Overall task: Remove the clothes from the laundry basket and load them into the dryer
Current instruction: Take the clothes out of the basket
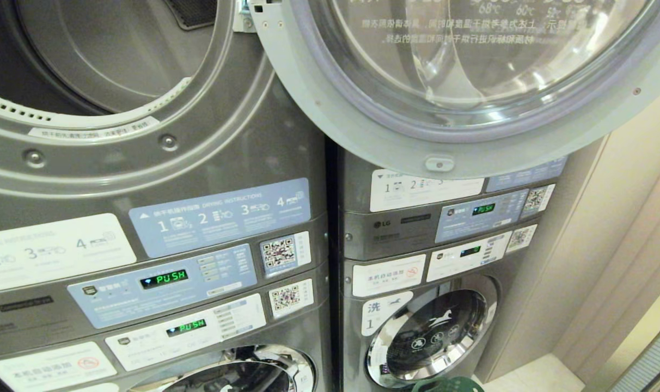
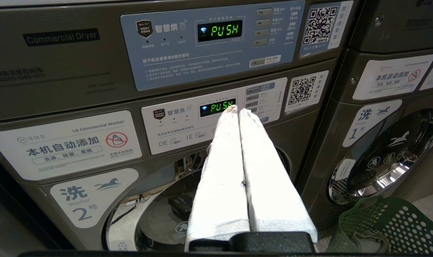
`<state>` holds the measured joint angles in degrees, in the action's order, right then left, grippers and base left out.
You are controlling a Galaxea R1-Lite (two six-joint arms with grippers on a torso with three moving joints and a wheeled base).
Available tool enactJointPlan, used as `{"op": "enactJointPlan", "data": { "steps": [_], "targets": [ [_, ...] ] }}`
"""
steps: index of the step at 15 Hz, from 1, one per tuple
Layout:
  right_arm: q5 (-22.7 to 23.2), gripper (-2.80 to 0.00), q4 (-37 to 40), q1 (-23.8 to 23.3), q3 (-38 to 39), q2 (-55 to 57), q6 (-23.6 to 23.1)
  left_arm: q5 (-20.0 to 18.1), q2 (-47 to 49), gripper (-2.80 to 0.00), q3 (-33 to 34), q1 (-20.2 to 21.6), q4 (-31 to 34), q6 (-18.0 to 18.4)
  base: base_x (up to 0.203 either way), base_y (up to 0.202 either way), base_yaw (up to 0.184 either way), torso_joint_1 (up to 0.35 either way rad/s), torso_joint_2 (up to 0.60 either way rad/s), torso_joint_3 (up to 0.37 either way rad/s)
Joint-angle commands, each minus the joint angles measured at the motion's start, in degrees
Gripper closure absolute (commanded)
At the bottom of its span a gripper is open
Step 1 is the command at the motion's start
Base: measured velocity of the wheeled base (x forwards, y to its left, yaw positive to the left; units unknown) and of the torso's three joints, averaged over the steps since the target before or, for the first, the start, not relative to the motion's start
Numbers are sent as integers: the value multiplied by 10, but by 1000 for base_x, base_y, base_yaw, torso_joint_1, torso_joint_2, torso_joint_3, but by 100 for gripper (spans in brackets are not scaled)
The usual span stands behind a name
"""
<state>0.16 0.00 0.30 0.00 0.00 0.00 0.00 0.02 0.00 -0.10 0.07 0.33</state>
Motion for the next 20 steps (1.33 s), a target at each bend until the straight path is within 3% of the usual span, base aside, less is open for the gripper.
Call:
{"op": "enactJointPlan", "data": {
  "steps": [1,20],
  "targets": [
    [0,0,1,0,0,0,-2,0,-1,0,1,0,0,0,0,0,0,-91,174,90],
    [0,0,0,0,0,0,-2,0,0,0,1,2,-2,0,0,0,0,-122,264,140]
  ]
}}
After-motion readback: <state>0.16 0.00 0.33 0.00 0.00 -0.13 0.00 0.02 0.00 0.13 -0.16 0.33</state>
